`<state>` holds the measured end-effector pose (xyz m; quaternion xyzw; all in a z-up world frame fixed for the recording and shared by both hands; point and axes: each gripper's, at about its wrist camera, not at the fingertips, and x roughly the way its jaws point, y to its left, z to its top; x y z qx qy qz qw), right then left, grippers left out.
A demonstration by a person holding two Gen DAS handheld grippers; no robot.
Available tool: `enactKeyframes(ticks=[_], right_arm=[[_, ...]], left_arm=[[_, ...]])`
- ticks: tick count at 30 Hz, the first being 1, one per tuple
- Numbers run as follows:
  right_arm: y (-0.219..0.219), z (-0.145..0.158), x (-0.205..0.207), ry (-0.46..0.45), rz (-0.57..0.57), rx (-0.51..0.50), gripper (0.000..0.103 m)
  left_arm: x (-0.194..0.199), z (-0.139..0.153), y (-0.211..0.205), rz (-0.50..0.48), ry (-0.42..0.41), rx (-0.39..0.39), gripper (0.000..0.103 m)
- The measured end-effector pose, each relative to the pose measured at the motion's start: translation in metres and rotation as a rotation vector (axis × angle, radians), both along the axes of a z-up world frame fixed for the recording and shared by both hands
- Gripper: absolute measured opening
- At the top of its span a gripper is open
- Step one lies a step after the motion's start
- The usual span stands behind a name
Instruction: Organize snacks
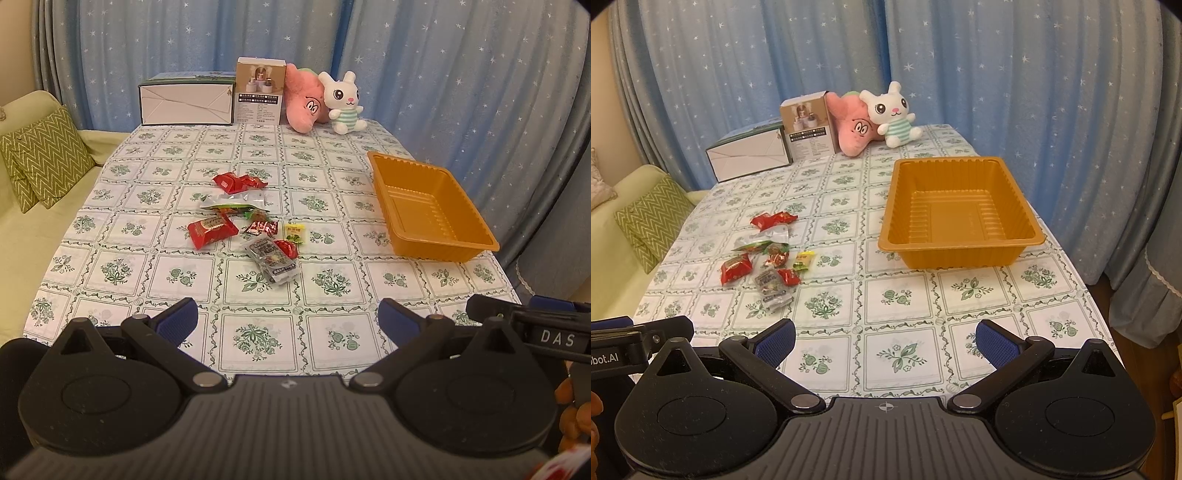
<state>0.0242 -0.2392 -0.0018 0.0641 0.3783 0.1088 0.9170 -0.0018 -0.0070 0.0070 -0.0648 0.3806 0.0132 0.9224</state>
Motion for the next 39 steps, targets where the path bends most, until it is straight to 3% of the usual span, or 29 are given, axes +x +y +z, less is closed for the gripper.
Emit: enactKeyframes(ticks=[19, 25, 39], right_arm=[[0.002, 0.001, 0.0, 0.001, -0.001, 0.002, 0.103], [-0.002, -0.001, 0.002, -0.023, -0.015, 0.046, 0.103], [0.024, -0.035, 0.044, -0.029, 0.023, 0.034, 0.103]], left_arm=[[0.001, 0.002, 0.001, -0.002, -0.002, -0.005, 0.103], [0.003, 0.0, 0.012, 0.009, -0.015, -0.014, 0.103], [0.063, -0.039, 0.054, 0.069, 0.036, 0.003, 0.103]])
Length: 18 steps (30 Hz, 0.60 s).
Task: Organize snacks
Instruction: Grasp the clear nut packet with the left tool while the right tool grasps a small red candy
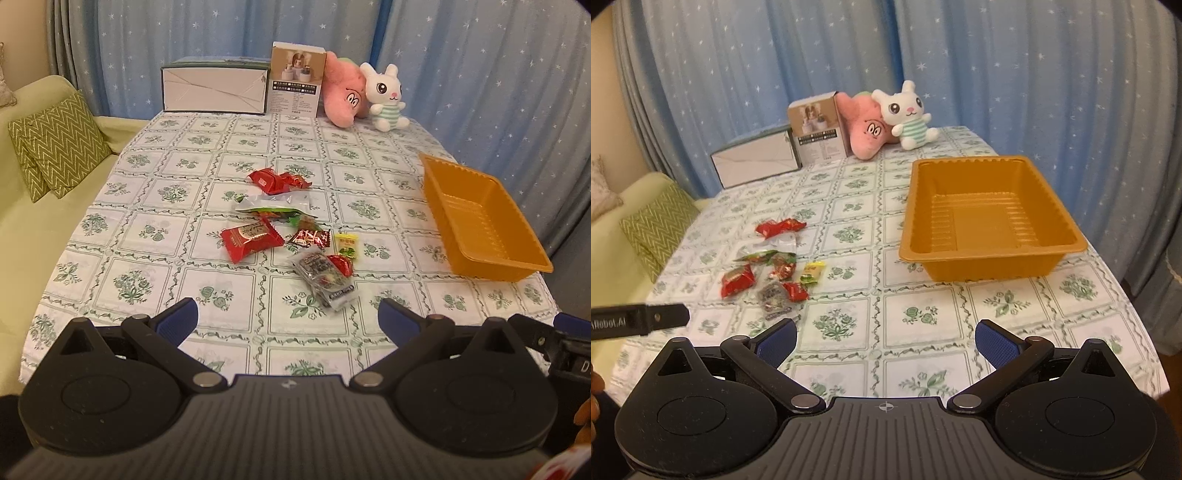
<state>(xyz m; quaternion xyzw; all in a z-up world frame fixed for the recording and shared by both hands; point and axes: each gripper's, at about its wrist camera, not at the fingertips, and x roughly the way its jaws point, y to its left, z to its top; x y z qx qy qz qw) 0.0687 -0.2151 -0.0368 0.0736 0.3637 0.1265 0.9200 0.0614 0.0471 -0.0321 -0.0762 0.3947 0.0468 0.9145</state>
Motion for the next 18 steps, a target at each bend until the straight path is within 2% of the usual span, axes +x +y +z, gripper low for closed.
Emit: enactKeyframes(ticks=[3, 5, 9, 18], right_arm=[[0.003, -0.009, 0.015, -0.002, 0.011, 0.005, 0.103], [0.005, -0.017, 0.026, 0.004, 0.014, 0.005, 0.102], [0.009, -0.039, 0.048, 0.042, 0.02, 0.004, 0.083], [0.011, -0.07, 0.077, 0.093, 0.023, 0.017, 0.082]], left_arm=[[0.018, -0.014, 0.0, 0.005, 0.01, 0.008, 0.102], [0.031, -0.026, 0.001, 0.005, 0.028, -0.007, 0.095], [0.057, -0.049, -0.002, -0.006, 0.042, -0.023, 0.089], [0.103, -0.09, -0.018, -0.048, 0.073, -0.044, 0.088]])
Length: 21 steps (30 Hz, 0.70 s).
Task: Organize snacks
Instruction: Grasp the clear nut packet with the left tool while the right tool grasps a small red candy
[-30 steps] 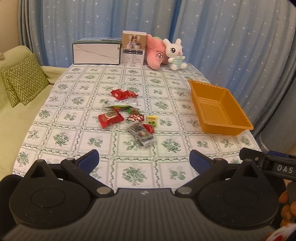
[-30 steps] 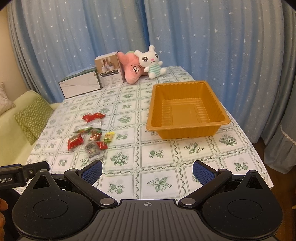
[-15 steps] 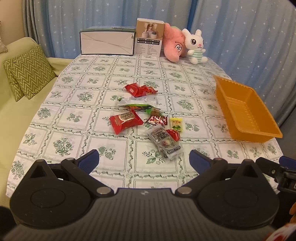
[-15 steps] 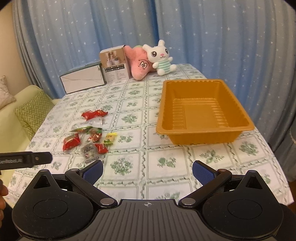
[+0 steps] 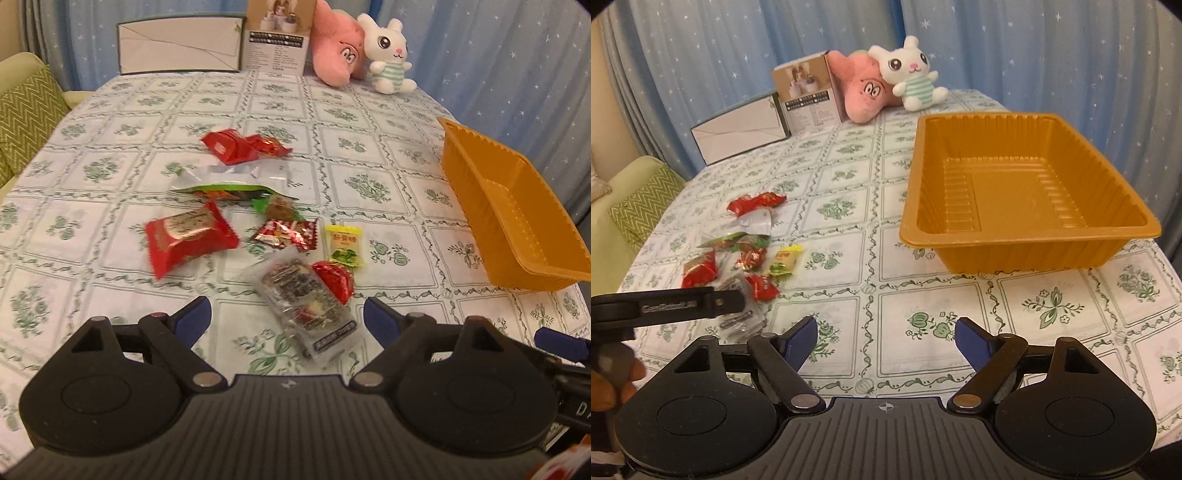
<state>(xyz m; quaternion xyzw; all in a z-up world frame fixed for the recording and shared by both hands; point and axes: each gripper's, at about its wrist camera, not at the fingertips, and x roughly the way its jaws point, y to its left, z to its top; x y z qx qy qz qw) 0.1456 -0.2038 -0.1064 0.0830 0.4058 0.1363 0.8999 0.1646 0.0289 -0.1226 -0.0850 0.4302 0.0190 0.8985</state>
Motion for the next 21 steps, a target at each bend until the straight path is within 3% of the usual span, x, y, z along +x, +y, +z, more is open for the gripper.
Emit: enactKeyframes(ticks=[10, 15, 21], right_arm=[[0.005, -0.015, 0.007, 0.03, 0.012, -0.003, 0.082], [0.013, -0.015, 0.01, 0.03, 0.026, 0.008, 0.082], [0.024, -0.014, 0.013, 0.025, 0.047, 0.016, 0.082]], left_arm=[[0.006, -0.017, -0.006, -0.08, 0.007, 0.106, 0.084], [0.0, -0.015, 0.005, -0.118, -0.003, 0.163, 0.069], [0.011, -0.013, 0.006, -0.228, -0.015, 0.152, 0.047]])
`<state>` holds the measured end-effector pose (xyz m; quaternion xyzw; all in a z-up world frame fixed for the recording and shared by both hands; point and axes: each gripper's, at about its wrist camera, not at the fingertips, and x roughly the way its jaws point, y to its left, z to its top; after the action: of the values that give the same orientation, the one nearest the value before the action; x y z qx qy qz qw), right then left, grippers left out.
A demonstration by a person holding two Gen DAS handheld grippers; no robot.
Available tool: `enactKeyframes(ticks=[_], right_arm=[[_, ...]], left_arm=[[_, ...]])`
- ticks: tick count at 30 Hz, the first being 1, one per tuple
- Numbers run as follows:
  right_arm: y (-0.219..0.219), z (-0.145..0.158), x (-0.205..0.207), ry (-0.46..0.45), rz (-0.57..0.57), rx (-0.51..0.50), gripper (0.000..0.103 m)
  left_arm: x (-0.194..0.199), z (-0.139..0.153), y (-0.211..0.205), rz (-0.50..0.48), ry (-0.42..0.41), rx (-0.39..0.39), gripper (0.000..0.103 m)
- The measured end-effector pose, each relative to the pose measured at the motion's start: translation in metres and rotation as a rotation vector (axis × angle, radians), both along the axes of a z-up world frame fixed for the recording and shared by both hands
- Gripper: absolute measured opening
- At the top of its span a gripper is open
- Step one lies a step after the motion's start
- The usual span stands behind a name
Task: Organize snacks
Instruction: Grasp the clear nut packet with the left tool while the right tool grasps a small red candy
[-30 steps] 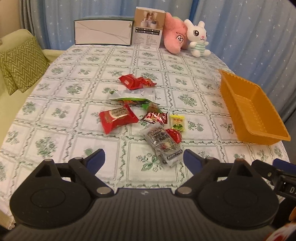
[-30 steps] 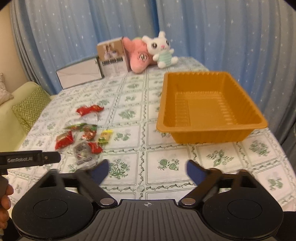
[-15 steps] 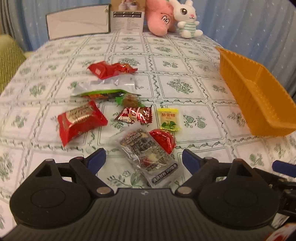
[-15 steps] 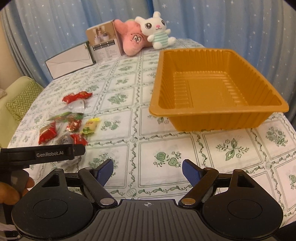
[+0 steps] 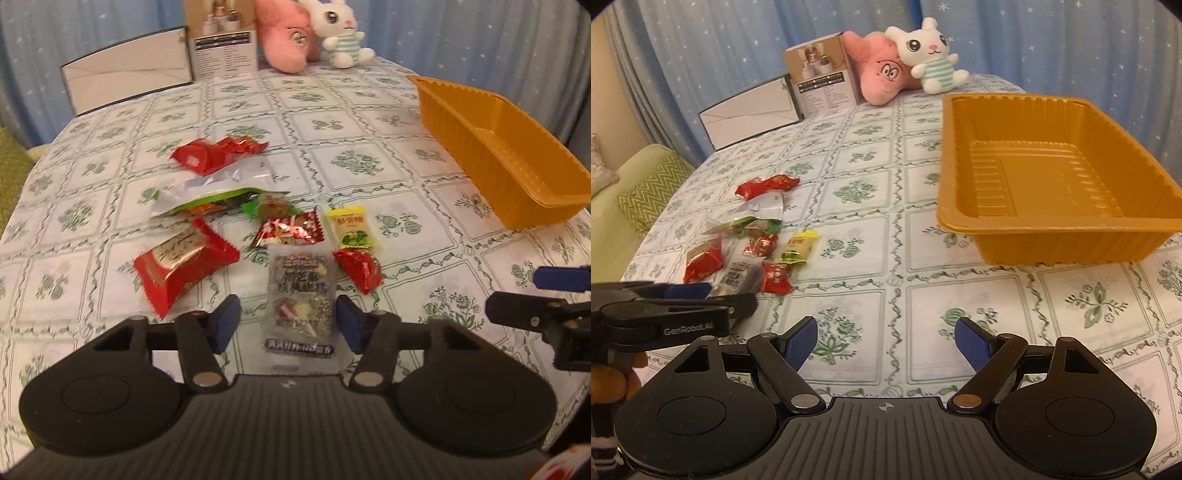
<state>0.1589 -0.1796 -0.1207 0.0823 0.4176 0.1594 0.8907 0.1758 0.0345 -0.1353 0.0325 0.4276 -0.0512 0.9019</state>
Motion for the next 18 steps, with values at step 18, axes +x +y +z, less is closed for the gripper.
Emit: enactKeyframes(ticks=[18], right_arm=[[0.072, -0.003, 0.035, -0.064, 0.18, 0.032, 0.055]], left_arm=[[-0.021, 0.002, 0.038, 0.069, 0.011, -0.024, 0.034]])
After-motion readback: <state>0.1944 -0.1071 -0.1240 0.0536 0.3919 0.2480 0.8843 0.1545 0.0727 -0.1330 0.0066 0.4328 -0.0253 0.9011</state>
